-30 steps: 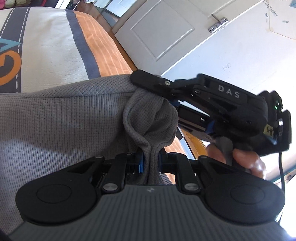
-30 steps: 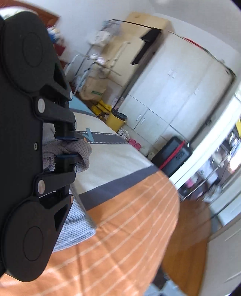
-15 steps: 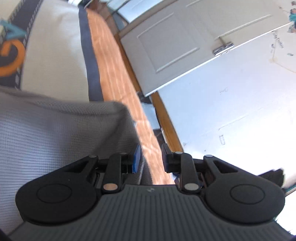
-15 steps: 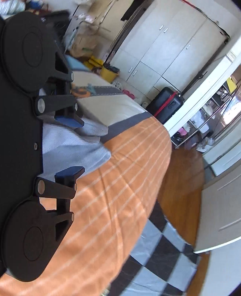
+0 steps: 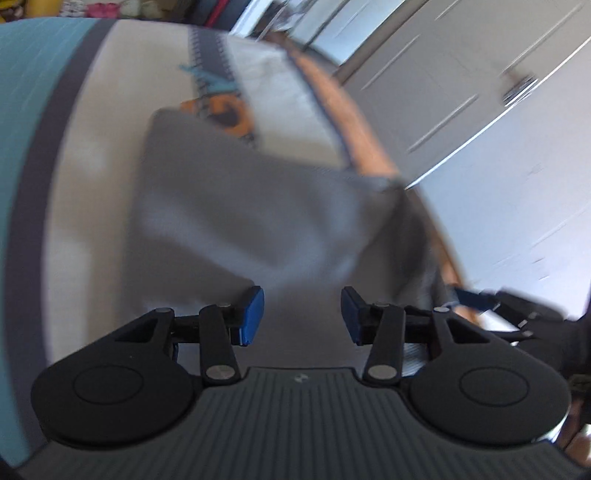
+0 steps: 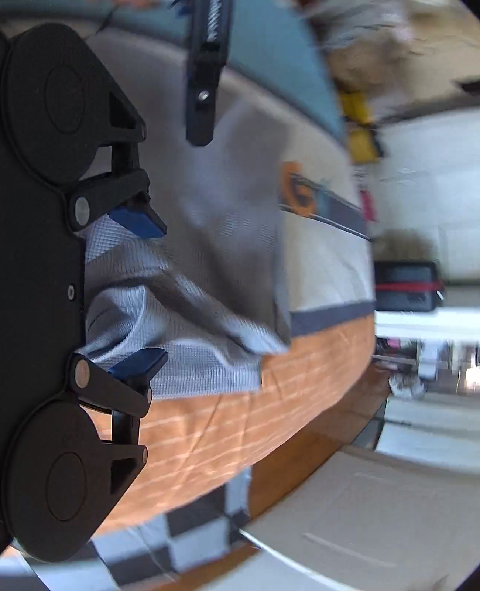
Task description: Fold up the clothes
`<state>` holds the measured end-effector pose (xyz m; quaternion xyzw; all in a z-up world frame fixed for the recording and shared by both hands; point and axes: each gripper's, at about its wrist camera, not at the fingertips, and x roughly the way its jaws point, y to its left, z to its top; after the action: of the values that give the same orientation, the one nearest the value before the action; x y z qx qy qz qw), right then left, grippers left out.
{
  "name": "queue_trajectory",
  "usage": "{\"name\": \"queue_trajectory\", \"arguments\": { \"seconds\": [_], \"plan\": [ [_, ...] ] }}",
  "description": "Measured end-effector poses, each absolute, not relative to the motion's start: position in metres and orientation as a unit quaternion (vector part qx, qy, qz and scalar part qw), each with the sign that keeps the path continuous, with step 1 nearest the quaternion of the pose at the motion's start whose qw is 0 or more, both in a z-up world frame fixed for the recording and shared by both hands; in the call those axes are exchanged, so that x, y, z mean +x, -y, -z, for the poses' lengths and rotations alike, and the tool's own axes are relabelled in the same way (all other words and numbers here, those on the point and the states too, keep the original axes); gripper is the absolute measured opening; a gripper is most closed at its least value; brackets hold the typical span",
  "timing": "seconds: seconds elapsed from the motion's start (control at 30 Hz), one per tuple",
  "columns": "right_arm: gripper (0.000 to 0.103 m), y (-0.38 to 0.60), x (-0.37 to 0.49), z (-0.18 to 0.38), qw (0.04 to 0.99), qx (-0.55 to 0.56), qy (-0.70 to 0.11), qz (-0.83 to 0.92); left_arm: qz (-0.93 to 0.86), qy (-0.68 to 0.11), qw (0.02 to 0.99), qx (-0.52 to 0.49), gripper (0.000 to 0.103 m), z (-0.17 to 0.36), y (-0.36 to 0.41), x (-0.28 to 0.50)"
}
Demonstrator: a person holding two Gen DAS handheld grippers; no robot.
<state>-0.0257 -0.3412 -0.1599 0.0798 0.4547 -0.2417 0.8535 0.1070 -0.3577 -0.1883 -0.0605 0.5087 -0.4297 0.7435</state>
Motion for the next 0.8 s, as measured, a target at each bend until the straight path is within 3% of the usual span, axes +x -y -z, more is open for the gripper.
{"name": "queue_trajectory", "arguments": {
  "seconds": [0.4,0.6,0.63,0.73,0.8],
  "plan": [
    [0.061,0.402,-0.092,0.159,0.784,0.195,-0.396,0.437,0.382,-0.492,0.782,-0.001,0.044,0.180,0.327,0.099],
    [0.064,0.419,-0.125,0.154,0.759,0.299,-0.357,0.454,0.392,-0.505,0.768,-0.036,0.045,0.183,0.297,0.094],
    [0.064,0.420,-0.132,0.154,0.761,0.335,-0.342,0.437,0.402,-0.502,0.765,-0.043,0.046,0.182,0.293,0.092],
    [0.062,0.419,-0.145,0.157,0.779,0.413,-0.298,0.365,0.455,-0.455,0.765,-0.019,0.068,0.176,0.288,0.072],
    [0.050,0.417,-0.145,0.160,0.791,0.430,-0.287,0.328,0.451,-0.465,0.762,0.021,0.070,0.186,0.296,0.065]
  ]
}}
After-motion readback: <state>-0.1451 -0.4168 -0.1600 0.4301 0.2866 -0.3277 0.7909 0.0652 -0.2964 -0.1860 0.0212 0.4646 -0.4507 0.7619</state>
